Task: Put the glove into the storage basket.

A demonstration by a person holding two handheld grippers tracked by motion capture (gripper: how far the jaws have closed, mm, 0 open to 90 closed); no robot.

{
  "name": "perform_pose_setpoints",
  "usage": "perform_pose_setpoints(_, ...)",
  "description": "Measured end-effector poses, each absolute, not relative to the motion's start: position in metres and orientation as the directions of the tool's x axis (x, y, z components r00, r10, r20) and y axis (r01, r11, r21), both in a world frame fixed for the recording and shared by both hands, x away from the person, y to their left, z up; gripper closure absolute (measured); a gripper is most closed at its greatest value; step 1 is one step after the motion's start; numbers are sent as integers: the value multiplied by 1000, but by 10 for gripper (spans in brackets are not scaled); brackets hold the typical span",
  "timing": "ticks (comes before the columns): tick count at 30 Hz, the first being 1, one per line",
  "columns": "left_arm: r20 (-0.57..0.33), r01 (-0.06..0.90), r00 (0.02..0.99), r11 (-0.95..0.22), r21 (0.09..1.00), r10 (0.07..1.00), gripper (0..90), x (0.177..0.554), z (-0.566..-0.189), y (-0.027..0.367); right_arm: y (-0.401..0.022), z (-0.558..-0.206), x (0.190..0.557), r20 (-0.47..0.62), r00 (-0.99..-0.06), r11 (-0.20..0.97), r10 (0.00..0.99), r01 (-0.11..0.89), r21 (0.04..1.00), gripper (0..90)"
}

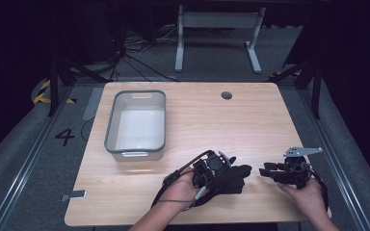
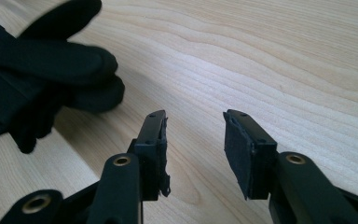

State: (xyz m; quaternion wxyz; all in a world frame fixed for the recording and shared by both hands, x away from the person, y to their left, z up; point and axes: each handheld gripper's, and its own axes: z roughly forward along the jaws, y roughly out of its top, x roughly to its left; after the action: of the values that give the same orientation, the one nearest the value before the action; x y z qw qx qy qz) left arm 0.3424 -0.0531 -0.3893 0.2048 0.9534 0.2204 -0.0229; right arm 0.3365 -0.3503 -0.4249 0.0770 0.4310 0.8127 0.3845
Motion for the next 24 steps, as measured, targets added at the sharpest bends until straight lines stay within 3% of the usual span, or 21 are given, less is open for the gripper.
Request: perform_pose_setpoints(24,-150,488,867,-749,448,474,637,350,-344,-10,-344,-433,338,199,-623,360,756,651,668,594)
